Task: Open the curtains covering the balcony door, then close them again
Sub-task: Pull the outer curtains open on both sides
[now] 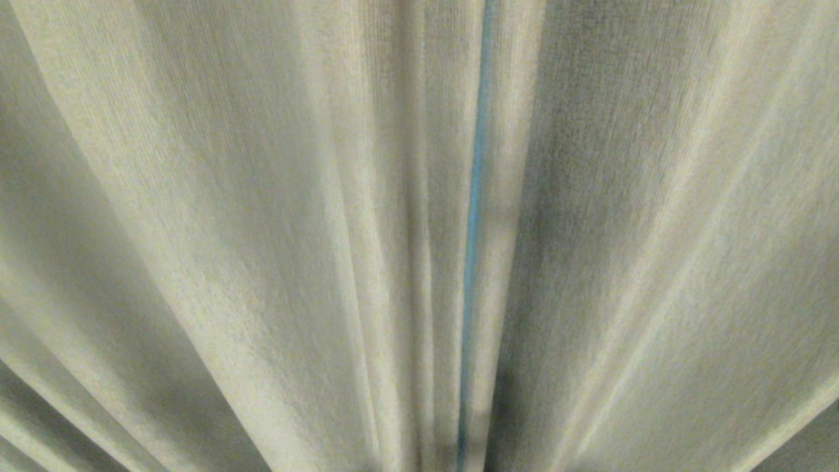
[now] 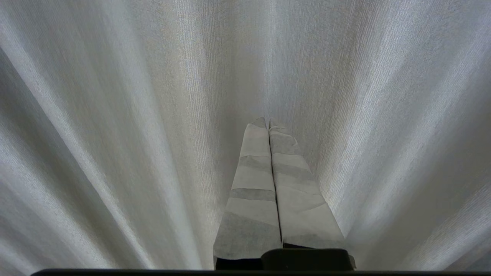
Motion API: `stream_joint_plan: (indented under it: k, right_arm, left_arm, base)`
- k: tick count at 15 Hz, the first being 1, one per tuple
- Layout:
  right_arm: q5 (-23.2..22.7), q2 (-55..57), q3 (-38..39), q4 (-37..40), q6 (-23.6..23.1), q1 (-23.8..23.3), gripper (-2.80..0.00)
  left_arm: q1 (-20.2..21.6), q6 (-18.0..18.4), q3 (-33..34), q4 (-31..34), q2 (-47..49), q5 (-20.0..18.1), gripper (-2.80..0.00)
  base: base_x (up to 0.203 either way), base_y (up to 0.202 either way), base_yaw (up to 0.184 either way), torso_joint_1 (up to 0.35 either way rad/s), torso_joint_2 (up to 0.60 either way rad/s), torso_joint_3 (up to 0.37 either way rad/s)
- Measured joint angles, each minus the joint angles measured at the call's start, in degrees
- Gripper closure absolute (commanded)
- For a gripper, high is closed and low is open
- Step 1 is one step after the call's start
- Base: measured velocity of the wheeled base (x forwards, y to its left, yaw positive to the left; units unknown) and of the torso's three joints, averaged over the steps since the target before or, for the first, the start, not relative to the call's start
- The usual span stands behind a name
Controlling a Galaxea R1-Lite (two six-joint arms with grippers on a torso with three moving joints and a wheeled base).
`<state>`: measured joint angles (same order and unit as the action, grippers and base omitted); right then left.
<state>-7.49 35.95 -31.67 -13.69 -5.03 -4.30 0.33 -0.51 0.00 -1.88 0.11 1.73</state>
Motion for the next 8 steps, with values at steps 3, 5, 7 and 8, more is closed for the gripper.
stream_joint_plan:
  k: [3,5,7,8]
  right_arm:
    - [0.0,4.8,-0.1,-3.6,1.9,-1.5,-2.8]
    - [0.0,8.5,-0.1,-6.7,3.4,-2.2,-2.8]
    - [0.0,12.9,-0.4,-10.8,5.0,-2.8,-2.8]
    - [0.0,14.9,-0.8,-12.5,5.7,-3.0,-2.8]
  left_arm:
    - [0.0,0.0,0.0,0.0,0.0,0.0,0.0]
    - [0.0,0.0,0.0,0.0,0.0,0.0,0.0]
    - [0.0,0.0,0.0,0.0,0.0,0.0,0.0]
    - [0.0,0.0,0.0,0.0,0.0,0.0,0.0]
  base:
    - [0.0,0.0,0.0,0.0,0.0,0.0]
    - [0.0,0.0,0.0,0.0,0.0,0.0]
    - [0.0,0.0,0.0,0.0,0.0,0.0]
    - [0.0,0.0,0.0,0.0,0.0,0.0]
